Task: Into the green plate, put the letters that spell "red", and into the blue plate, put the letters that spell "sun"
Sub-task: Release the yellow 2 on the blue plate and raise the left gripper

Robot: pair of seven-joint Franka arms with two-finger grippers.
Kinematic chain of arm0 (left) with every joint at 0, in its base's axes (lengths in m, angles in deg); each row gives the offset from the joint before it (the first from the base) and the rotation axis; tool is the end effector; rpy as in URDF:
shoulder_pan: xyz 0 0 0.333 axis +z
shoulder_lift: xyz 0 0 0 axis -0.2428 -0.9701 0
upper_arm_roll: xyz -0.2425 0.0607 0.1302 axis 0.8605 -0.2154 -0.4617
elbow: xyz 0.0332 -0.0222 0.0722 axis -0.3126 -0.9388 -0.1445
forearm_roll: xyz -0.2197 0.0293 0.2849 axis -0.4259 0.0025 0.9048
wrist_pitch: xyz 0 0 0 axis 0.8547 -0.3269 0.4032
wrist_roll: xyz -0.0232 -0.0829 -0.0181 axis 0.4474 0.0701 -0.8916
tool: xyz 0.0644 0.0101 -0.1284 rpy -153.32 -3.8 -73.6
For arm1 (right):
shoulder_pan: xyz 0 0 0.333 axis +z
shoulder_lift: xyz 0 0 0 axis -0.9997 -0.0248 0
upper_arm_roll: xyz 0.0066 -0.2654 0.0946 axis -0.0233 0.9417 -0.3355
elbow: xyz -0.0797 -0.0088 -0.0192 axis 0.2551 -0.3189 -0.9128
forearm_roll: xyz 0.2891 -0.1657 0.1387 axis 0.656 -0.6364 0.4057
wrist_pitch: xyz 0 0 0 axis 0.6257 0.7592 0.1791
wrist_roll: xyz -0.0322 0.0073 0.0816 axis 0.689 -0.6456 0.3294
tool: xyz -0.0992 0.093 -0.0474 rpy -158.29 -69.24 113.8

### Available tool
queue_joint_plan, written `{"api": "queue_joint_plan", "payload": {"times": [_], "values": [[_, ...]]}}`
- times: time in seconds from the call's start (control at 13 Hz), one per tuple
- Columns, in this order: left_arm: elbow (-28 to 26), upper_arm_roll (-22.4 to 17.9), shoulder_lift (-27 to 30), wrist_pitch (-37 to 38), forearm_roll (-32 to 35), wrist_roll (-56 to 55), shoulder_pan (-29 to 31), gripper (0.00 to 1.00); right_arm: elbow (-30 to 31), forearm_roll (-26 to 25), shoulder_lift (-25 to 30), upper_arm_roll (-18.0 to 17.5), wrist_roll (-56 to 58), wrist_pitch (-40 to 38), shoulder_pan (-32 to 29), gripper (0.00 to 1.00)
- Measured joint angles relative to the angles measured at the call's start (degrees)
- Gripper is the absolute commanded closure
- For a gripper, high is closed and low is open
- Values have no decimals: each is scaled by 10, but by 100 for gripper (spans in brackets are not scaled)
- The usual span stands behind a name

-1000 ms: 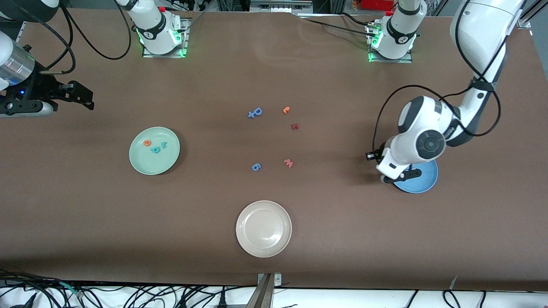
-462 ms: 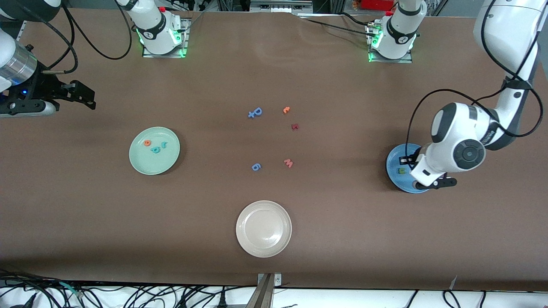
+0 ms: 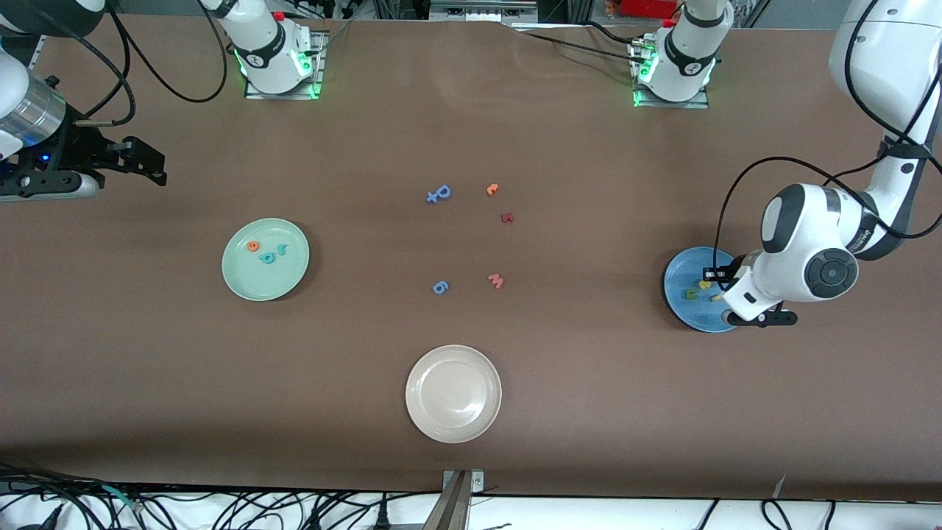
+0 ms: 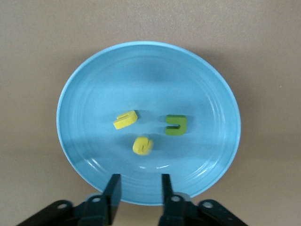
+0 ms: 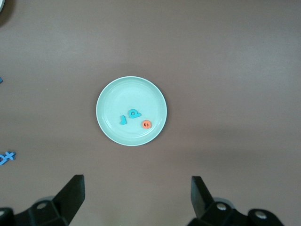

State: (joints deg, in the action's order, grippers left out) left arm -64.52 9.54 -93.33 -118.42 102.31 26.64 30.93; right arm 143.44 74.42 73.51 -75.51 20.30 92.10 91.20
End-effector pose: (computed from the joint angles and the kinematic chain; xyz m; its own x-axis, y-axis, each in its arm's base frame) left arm 0.5662 0.0044 0.1984 0.9549 0.0153 -0.2965 -0.0005 -0.9986 -0.0533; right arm 0.5094 0.0185 0.4984 0.9969 0.0694 -0.0369 0.0702 -0.9973 0.0220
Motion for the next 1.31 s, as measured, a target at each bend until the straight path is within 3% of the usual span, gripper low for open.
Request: {"api": "queue_joint_plan", "payload": {"times": [0.46,0.92,1.31], "values": [[23,1,3,13,0,15,17,0,0,0,0,0,0,-3,0,0],[107,7,31,174,0,15,17,0,-1,0,0,-1,0,-5,0,0],[146,26,51,219,0,14,13,0,-1,0,0,-2,0,-6,0,0]]}}
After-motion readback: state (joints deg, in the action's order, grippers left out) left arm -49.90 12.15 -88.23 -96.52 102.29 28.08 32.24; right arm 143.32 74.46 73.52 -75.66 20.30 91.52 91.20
